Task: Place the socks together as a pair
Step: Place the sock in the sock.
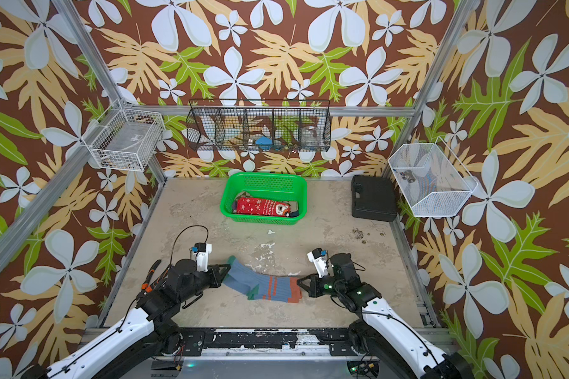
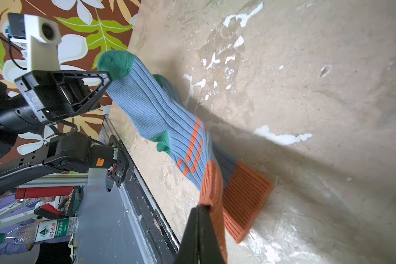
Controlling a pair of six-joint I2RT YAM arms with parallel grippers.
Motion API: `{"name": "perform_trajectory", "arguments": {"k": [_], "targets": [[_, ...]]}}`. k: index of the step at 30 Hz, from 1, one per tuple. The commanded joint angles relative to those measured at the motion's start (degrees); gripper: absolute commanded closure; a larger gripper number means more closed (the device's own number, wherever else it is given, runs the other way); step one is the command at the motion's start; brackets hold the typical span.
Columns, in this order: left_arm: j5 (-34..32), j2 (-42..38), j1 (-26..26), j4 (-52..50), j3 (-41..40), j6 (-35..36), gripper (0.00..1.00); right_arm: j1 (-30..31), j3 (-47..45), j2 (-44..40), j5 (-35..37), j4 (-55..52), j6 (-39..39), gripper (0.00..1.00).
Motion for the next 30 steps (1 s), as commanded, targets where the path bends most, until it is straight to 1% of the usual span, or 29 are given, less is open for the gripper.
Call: {"name": "perform_trajectory", "arguments": {"k": [1,5,8,12,17,21,25,30], "targets": [[-3.28,-0.47,-0.09,-0.11,0.3,-0.09,1.0,0.0,-0.41,0.93,-1.57,2.42,0.08,1.0],[-1.51,-0.02,-0.1,-0.45,3.32,-0.48,1.0,-0.01,-0.26,-1.53,-1.11,1.41,0.56,1.0],[1.14,-0.43,-0.1,-0.38,4.54,-1.7,1.0,-0.02,0.01,-2.14,-1.15,1.06,0.76,1.0],[5.21,-3.3,-0.19,-0.83,4.23,-3.92,1.0,0.03,-0.05,-1.78,-1.56,1.06,0.58,1.0],[7.46,-7.4,-0.19,-3.71,3.53,-5.23,1.0,-0.01,1.16,-3.92,-2.55,-0.79,0.92,1.0],[6.25,-8.76,-0.27,-5.27,2.01,-5.24,1.0,0.03,1.94,-7.36,-4.36,-0.06,3.79,1.0],[4.35,-8.06,-0.28,-3.67,-0.07,-5.21,1.0,-0.01,1.28,-7.48,-5.6,1.03,4.72,1.0],[-4.3,-7.64,-0.25,-1.84,-3.29,-4.06,1.0,-0.02,-3.04,-4.29,-4.5,6.07,4.81,1.0]]}}
